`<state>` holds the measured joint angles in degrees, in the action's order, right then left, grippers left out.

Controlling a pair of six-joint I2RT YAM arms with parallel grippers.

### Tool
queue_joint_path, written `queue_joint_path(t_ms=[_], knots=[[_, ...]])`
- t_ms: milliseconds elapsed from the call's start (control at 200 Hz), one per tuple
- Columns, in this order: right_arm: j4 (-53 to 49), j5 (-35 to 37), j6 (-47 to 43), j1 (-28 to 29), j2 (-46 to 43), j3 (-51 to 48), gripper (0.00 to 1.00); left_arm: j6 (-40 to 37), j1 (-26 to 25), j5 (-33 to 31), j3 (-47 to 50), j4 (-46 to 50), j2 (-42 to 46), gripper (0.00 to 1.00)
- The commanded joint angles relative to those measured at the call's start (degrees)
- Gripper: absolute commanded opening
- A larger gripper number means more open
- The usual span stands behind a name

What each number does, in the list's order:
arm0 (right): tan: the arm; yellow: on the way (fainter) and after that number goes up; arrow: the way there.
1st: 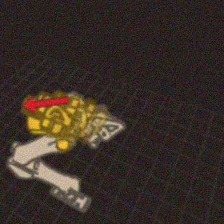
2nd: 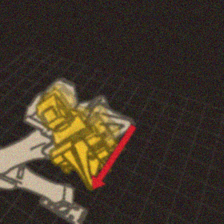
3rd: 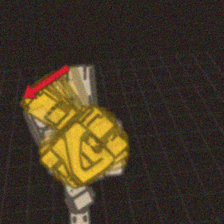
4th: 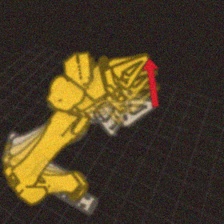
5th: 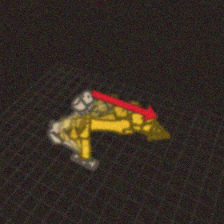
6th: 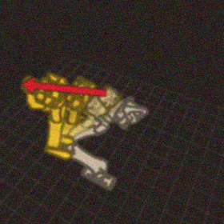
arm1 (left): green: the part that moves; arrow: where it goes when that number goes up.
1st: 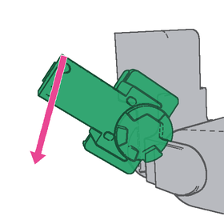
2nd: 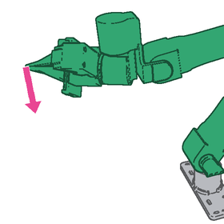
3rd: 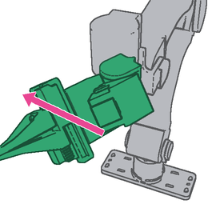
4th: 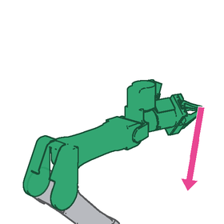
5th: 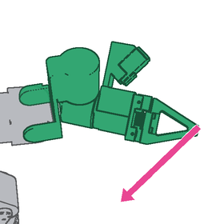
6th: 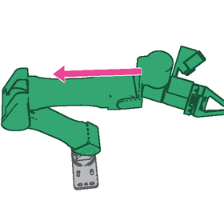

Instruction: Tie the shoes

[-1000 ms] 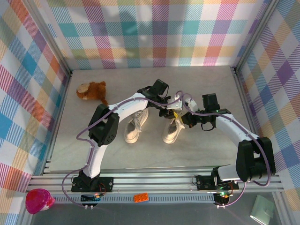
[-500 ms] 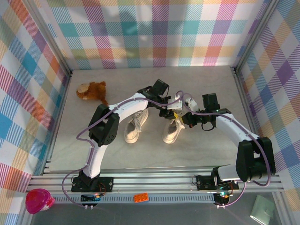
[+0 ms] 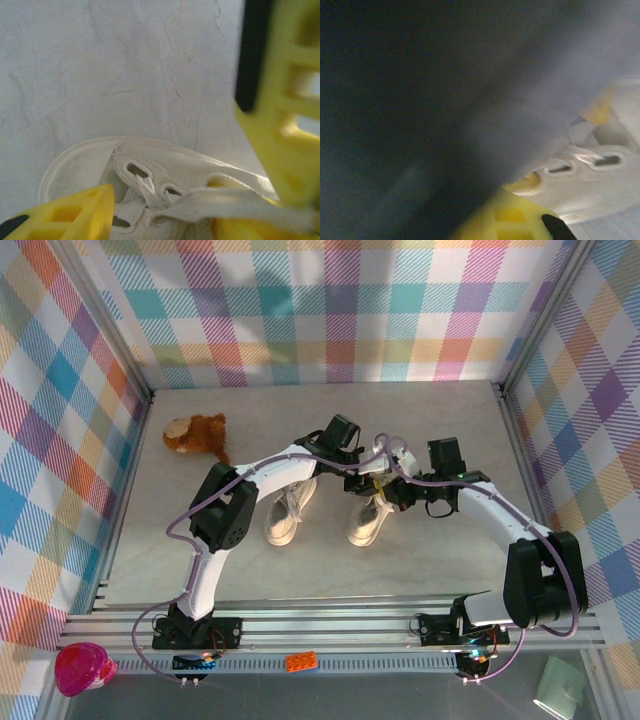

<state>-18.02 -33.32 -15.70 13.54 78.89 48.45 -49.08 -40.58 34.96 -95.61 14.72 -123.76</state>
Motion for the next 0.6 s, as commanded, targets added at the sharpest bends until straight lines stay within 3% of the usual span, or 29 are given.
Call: queue_joint_path(t_ms=[0,325,365,475,595], knots=[[4.74,-6.96,1.50,-0.15,-0.38,-1.56,0.00,4.41,-0.15,1.20,2.52,-7.17,1.05,0.51],[4.51,-8.00,1.10,-0.36,-1.63,-1.87,0.00,5.97,0.61,3.53,3.72,-7.18,1.95,0.46],[4.43,-7.92,1.45,-0.36,-1.77,-1.81,0.06,5.93,0.66,4.07,4.01,-7.42,2.04,0.44],[4.58,-8.09,3.21,-0.68,-2.12,-1.72,0.36,5.42,0.59,4.72,5.03,-7.93,2.45,0.37],[3.84,-9.56,5.81,-2.28,-2.58,-1.76,0.50,4.92,0.63,4.50,6.56,-8.73,3.24,0.34]])
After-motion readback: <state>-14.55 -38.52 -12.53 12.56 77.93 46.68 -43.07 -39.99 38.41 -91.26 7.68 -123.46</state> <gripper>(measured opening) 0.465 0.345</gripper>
